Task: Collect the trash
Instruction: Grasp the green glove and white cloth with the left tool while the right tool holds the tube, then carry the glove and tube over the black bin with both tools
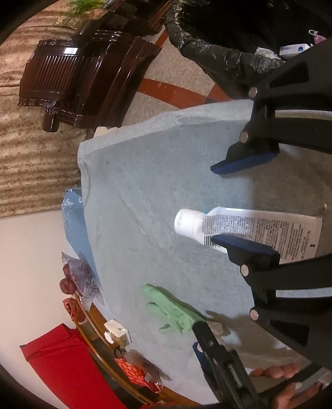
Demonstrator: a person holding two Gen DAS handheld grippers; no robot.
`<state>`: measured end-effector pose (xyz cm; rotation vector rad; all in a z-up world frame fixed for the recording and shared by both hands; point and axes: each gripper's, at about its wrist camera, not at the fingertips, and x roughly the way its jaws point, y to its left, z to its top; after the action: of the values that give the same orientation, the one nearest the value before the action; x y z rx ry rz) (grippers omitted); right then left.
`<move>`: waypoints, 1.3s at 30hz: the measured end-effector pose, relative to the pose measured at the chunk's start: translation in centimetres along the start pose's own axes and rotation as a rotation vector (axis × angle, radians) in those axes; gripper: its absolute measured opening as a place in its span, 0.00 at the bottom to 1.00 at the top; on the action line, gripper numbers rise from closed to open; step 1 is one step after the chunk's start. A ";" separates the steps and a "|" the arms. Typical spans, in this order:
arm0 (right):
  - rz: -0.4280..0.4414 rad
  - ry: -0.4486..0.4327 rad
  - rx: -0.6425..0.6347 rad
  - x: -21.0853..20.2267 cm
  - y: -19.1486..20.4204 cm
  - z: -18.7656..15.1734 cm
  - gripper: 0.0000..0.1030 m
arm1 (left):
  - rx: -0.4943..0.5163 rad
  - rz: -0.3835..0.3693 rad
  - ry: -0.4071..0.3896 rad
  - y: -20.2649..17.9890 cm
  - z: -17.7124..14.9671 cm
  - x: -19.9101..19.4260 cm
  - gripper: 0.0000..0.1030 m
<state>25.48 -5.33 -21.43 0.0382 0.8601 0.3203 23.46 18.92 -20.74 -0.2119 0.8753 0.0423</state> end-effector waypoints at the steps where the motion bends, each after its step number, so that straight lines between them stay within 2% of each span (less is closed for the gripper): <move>1: 0.001 0.001 0.001 0.0 -0.1 0.1 0.47 | 0.004 0.006 0.008 -0.2 0.1 0.4 0.74; 4: 0.012 0.001 -0.008 0.1 -0.1 0.2 0.47 | 0.025 0.015 0.010 -0.4 -0.1 1.1 0.49; 7: 0.031 0.009 -0.028 0.4 0.2 0.3 0.51 | 0.013 -0.023 -0.001 0.1 -0.1 0.9 0.31; 10: 0.031 0.040 -0.036 1.3 0.4 0.3 0.54 | 0.017 -0.039 -0.006 0.3 -0.2 0.7 0.26; 14: 0.025 0.055 -0.036 1.7 0.5 0.3 0.54 | 0.025 -0.049 0.000 0.3 -0.3 0.3 0.26; 16: 0.059 0.062 -0.026 1.8 0.7 0.3 0.40 | 0.031 -0.046 0.005 0.3 -0.6 0.0 0.26; 17: 0.081 0.068 -0.021 1.8 0.9 0.3 0.29 | 0.039 -0.043 0.007 0.3 -0.7 -0.3 0.26; 19: 0.082 0.071 -0.023 1.8 1.2 0.4 0.28 | 0.050 -0.041 0.011 0.3 -0.9 -0.6 0.26; 21: 0.094 0.064 -0.015 1.5 1.2 0.6 0.19 | 0.046 -0.045 0.019 0.5 -1.2 -0.9 0.26; 23: 0.119 0.067 0.001 1.3 1.3 0.7 0.15 | 0.049 -0.043 0.022 0.7 -1.5 -1.2 0.26; 32: 0.171 0.078 -0.016 0.1 3.4 1.0 0.15 | 0.061 -0.043 0.026 0.9 -1.9 -1.9 0.26; 37: 0.095 0.128 -0.057 1.4 4.4 0.2 0.15 | 0.052 -0.044 0.034 1.5 -2.3 -2.0 0.26; 39: 0.095 0.133 -0.044 2.0 4.4 -0.1 0.15 | 0.051 -0.046 0.040 1.6 -2.3 -1.7 0.27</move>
<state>25.47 -0.61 -22.23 0.0172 0.9848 0.4347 20.39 20.08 -21.15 -0.1855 0.9099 -0.0270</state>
